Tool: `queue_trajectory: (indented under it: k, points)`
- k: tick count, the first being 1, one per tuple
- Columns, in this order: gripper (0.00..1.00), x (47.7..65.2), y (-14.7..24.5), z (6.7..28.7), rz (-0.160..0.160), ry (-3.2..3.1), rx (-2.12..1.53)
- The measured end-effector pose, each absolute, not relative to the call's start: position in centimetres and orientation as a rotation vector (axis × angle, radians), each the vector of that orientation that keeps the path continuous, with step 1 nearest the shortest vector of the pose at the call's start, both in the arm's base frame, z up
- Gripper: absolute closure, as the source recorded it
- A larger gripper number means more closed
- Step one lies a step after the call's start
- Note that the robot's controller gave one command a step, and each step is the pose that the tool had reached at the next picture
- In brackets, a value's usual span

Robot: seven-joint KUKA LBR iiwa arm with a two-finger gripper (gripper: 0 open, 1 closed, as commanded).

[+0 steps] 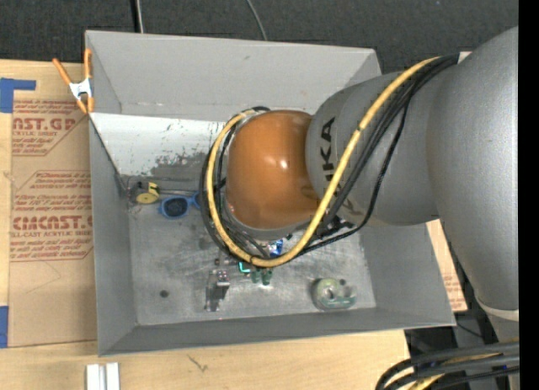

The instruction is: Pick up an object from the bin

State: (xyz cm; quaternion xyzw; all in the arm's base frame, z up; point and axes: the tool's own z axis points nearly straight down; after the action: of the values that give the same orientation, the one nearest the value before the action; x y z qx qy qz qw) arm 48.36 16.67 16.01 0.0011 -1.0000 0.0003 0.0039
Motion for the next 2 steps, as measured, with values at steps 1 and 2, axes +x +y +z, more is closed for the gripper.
queue_trajectory:
  k: [1, 2]
  points:
    - [0.00, 49.0, 11.2, 11.7, 0.002, -3.135, 0.081]
    - [0.00, 49.9, 3.9, 7.6, -0.001, -3.143, -0.122]
